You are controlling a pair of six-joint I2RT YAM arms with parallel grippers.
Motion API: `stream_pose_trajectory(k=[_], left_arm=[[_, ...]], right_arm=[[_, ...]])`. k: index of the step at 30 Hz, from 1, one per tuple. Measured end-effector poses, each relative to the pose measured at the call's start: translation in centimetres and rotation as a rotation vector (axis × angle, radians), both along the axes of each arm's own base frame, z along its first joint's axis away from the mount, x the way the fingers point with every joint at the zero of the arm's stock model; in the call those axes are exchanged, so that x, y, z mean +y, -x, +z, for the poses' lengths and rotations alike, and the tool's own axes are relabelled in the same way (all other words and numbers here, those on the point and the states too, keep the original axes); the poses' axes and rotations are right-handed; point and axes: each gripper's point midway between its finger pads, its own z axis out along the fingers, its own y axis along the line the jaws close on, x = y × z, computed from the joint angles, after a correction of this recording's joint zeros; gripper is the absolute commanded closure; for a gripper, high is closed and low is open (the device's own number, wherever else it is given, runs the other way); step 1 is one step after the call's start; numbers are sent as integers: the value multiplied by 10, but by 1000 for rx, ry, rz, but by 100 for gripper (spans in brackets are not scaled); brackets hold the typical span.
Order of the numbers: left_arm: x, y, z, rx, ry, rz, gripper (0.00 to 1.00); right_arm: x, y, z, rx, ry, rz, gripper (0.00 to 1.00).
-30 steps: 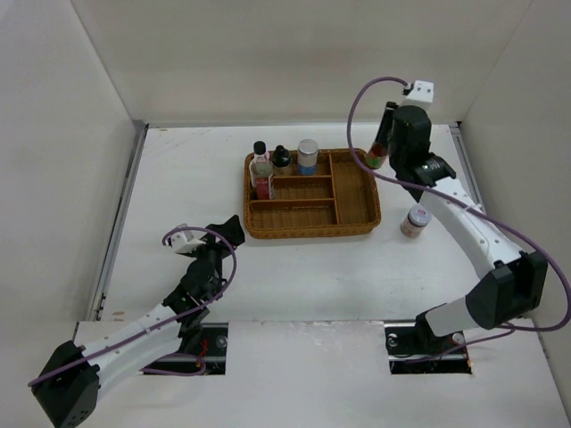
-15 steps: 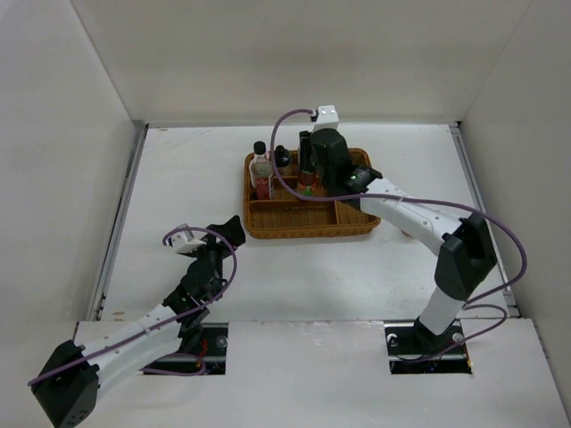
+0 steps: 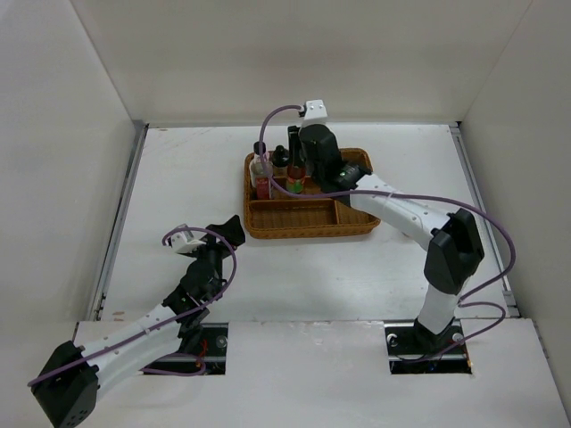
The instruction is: Organize the condiment bottles
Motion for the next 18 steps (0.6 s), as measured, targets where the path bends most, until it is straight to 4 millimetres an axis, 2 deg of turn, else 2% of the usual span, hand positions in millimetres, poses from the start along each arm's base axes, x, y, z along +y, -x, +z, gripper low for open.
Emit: stream_pose_trajectory(k=[4,10,15,18], left_arm=[[0,0,0,-1,1,0,0],[0,0,0,-1,1,0,0],[0,0,0,-1,1,0,0],[0,0,1,-2,2,0,0]], right_arm=[[8,-3,-13,10,12,5,72],[28,-1,-47,44,52,24,67],[39,10,-64,57,86,44,49],[44,11,-58,26,67,41,37]])
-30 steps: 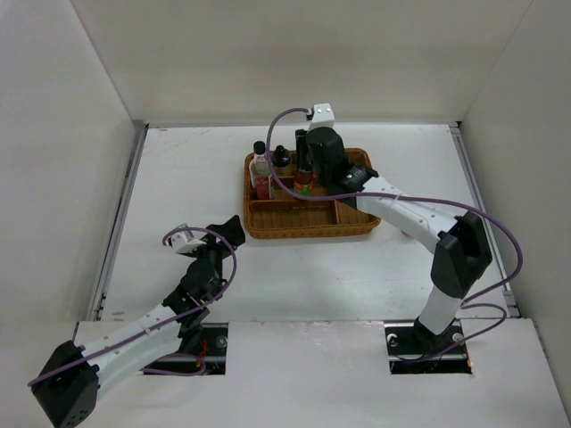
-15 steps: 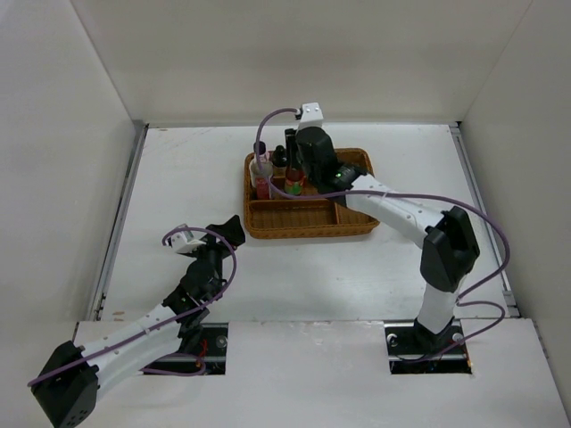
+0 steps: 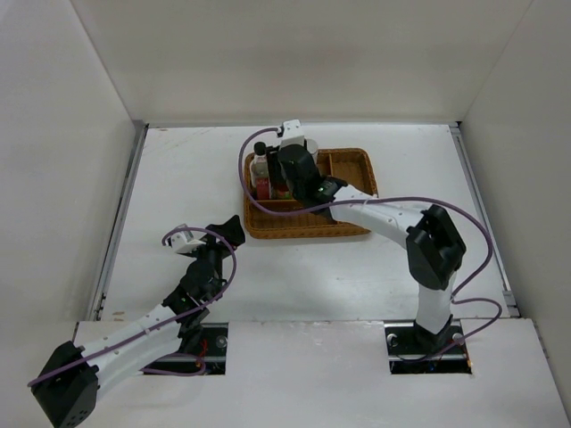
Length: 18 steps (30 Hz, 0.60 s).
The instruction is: Organize the condiment bottles
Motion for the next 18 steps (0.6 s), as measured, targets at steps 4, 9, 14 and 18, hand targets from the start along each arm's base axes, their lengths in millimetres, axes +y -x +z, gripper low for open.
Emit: stream_pose_trajectory(k=[4,9,14,18], left_arm=[[0,0,0,1,-1,0,0],[0,0,1,-2,2,1,0],[0,0,1,-4,3,0,0],[0,0,1,-3,3,-3,0]], right_arm=[[-3,4,20,-41,-37,-5,31],[-25,21,54,-84,-89,-23,25],[-94,50,79,-126,-159,-112,12],[-208,63,65,-143,-181,-360,1]])
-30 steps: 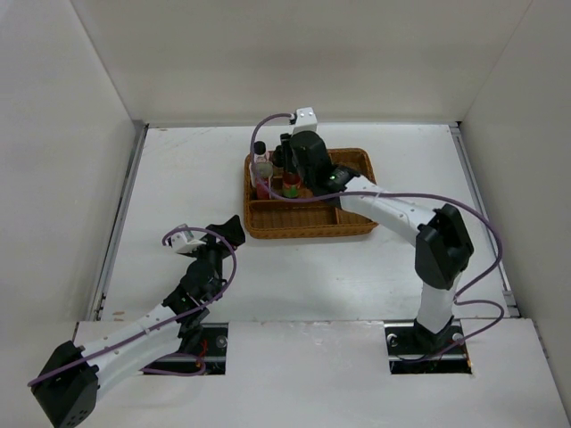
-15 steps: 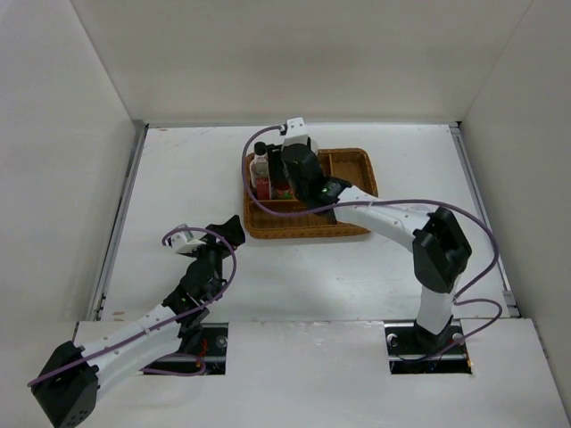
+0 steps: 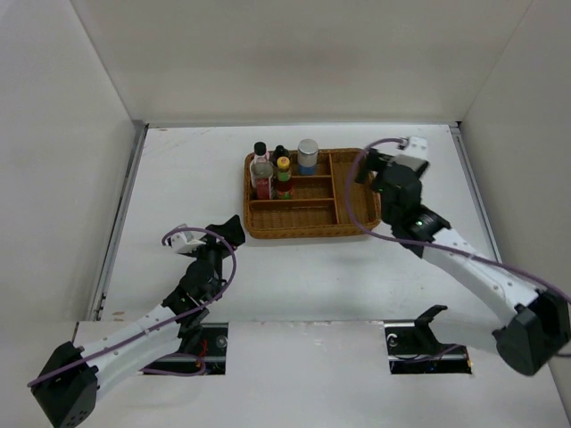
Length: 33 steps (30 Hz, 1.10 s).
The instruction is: Organize the condiment bottles
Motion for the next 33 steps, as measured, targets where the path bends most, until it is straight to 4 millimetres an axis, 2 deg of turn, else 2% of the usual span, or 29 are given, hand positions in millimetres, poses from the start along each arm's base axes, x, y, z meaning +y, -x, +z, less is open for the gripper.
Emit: stream_pose_trajectory(k=[2,4,6,8,15,21,25,30,33], left_arm=[[-1,0,0,0,0,-3,0],[-1,0,-2,5,-4,-5,0],[-2,0,-2,5,-5,-8,0],[-4,1,-3,8,-8,-14,0],[-5,0,-4,12,-11,-18,0],[-7,1,-5,14,-14,-23,0],[-7,1,-5,14,-14,-24,0],[-7,1,-5,13,-13,-24,0],[-7,1,-4,11,-11,-25,0]], right_arm=[[-63,10,-18,29,2,-163,0],[-114,24,-38,76,2,-301,0],[-146,34,-57,127,-3,-393,0],[-163,41,-78,183,-14,-435,0],[-174,51,-137,349,-17,-445,0],[-177,57,-167,430,-26,-448,0],[-176,55,-184,472,-38,-440,9],[-183,44,-197,485,-62,-455,39],[-186,38,-195,464,-66,-466,46]])
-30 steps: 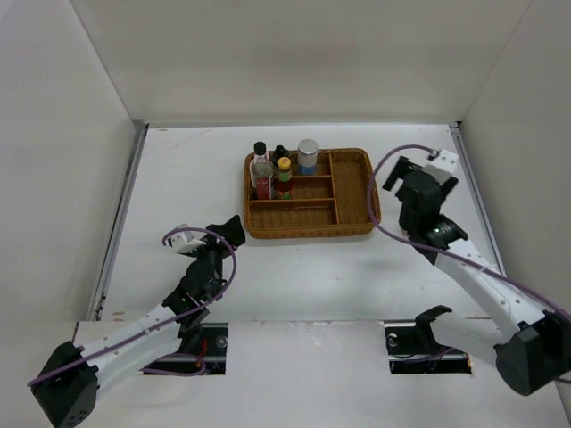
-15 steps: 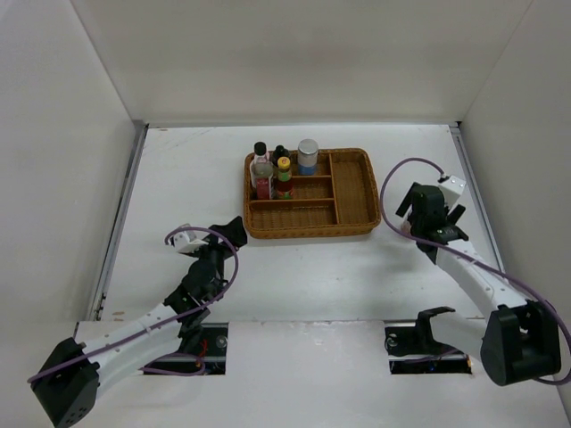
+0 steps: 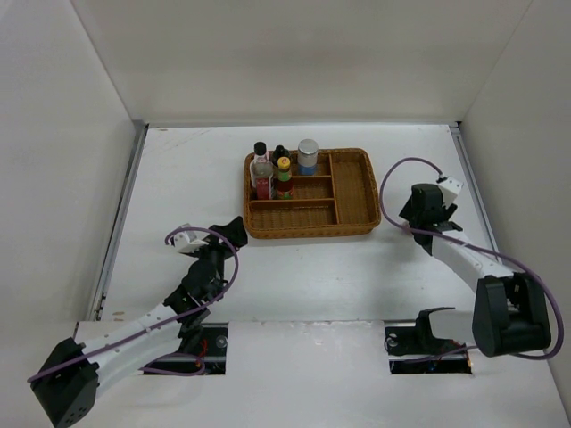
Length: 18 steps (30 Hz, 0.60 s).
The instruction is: Organize the condiment bottles
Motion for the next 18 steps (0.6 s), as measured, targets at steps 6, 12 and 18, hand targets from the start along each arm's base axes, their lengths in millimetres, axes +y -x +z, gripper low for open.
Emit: stream_pose_trajectory(k=[6,12,18], left_arm=[[0,-1,-2,5,-5,1,0],[0,-1,-4,12,-12,1,0],[0,-1,-2,5,-4,1,0]], right_arm=[[29,1,37,-71,49,106,47],[132,-36,120,-263,7,351,46],[242,-82,142,-347,-74,546,45]])
